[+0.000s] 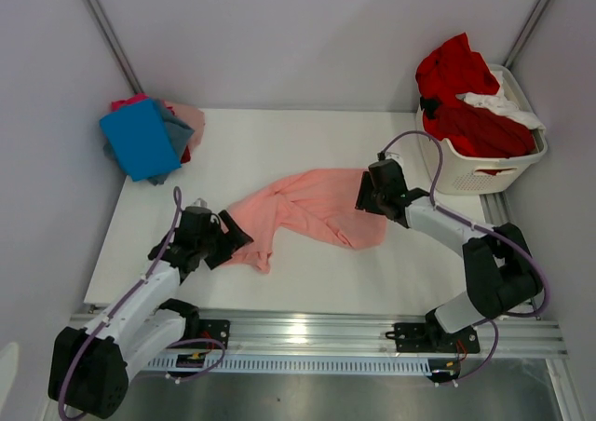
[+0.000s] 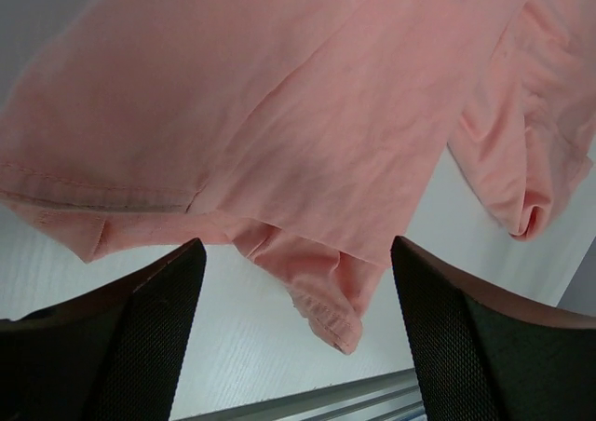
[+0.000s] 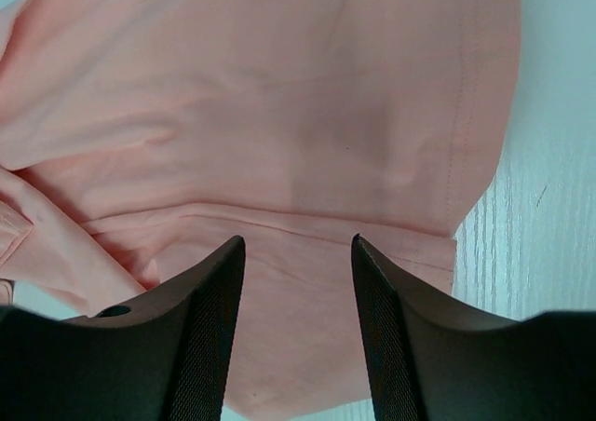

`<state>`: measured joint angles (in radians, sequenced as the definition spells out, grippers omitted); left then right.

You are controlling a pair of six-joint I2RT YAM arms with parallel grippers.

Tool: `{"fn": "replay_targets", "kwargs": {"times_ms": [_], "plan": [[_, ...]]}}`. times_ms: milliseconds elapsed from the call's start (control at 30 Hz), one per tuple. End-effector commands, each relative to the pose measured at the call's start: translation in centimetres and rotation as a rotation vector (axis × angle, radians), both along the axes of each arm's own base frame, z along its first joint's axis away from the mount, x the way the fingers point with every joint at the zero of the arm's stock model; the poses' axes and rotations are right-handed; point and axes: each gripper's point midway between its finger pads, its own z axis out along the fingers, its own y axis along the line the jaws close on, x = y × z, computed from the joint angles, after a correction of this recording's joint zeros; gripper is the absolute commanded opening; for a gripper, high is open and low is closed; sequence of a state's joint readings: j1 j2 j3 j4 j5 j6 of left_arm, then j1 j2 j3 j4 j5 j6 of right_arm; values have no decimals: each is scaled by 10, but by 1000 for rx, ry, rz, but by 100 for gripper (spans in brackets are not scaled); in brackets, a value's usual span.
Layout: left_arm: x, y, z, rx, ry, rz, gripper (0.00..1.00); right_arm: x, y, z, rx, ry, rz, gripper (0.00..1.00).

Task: Fold and stack the t-shirts
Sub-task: Flatten out the tshirt

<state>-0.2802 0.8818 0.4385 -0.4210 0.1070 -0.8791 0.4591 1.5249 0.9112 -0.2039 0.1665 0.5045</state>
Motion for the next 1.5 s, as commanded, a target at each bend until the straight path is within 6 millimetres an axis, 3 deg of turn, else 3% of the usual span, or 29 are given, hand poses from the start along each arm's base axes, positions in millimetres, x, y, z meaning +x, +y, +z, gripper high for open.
{"fn": "replay_targets", "kwargs": {"times_ms": [0,167,733,1067,1300,1467], "plan": [[9,-9,9,-88,-25,26,84,-2,3,18,31,-51,13,53],[-1,3,0,-40,10,71,84,-10,-1,14,14,-37,22,53],[22,21,-22,57,27,188,79,-18,-2,13,29,-41,36,53],[41,21,-6,63,-26,208,59,-16,-3,14,24,-48,33,52],[48,18,7,60,-51,190,51,-16,-4,11,17,-44,32,51],[53,17,3,68,-53,177,34,-14,-3,9,16,-37,34,51]]}}
